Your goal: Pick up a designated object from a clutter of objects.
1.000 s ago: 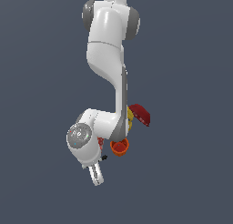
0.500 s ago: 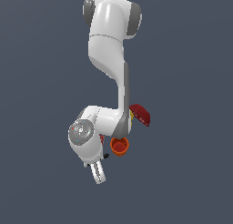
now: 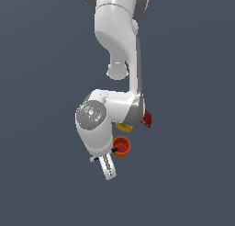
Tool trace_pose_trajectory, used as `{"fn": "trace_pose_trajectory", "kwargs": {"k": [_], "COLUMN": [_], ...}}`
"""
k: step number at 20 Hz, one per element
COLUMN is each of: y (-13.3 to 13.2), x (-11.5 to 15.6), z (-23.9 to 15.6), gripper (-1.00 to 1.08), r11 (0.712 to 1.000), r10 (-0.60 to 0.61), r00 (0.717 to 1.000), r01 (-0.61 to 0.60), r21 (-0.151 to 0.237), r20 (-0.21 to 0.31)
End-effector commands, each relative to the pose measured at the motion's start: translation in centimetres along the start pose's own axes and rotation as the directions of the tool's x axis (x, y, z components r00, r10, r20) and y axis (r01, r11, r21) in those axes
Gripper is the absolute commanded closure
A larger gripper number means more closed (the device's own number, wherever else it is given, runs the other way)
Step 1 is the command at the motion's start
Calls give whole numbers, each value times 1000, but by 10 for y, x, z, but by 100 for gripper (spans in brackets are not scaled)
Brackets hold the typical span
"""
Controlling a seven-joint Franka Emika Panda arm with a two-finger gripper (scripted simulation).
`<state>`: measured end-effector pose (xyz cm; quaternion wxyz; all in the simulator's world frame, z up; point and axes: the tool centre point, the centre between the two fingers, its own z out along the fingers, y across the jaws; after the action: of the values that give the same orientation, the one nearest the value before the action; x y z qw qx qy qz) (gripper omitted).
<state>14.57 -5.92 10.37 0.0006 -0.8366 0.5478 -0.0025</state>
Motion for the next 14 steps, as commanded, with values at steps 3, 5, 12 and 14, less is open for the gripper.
{"fn": "trace_pose_trajectory", "kwargs": {"k": [3,5,12,14], "y": [-4,-6,-13,-15], "x": [-25,-36,-73,-83], "z": [-49,-70,-145,-167], "gripper": [108,108,108,108], "r11": [1000,1000,1000,1000], "r10": [-1,-1,-1,-1], "r00": [1000,1000,1000,1000], "r01": [1,1,1,1], "r21": [1,0,-1,-1], "r20": [0,1,1,1]}}
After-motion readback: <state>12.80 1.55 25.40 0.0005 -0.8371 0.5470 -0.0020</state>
